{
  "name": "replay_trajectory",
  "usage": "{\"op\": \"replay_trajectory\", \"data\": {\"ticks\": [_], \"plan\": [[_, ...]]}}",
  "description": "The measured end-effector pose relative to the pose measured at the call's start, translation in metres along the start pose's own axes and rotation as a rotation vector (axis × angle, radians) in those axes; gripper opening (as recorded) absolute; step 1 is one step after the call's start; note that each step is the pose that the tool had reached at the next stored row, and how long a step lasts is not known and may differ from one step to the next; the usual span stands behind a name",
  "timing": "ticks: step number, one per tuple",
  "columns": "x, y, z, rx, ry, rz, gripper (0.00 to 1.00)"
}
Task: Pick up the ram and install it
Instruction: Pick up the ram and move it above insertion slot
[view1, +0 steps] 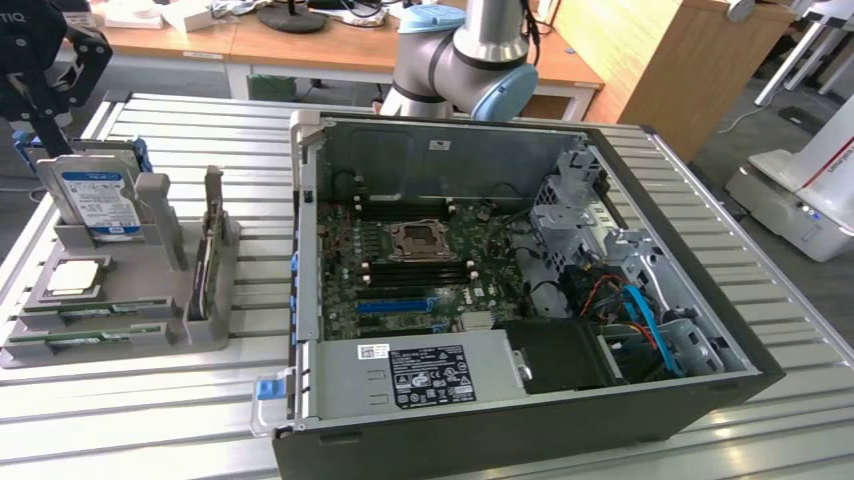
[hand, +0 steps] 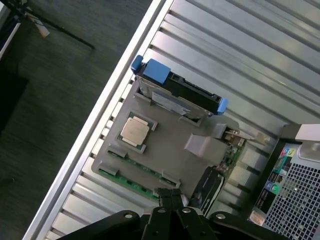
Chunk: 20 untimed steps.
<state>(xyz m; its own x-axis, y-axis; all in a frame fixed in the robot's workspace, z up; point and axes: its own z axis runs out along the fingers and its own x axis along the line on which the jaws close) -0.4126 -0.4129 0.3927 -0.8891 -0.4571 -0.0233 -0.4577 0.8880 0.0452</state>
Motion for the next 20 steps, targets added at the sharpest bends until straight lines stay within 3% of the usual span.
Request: {"op": "replay_trajectory", "data": {"ticks": [20], "plan": [[0.0000, 0.0000, 0.0000, -0.0039, 0.0077, -0.170, 0.11]]}}
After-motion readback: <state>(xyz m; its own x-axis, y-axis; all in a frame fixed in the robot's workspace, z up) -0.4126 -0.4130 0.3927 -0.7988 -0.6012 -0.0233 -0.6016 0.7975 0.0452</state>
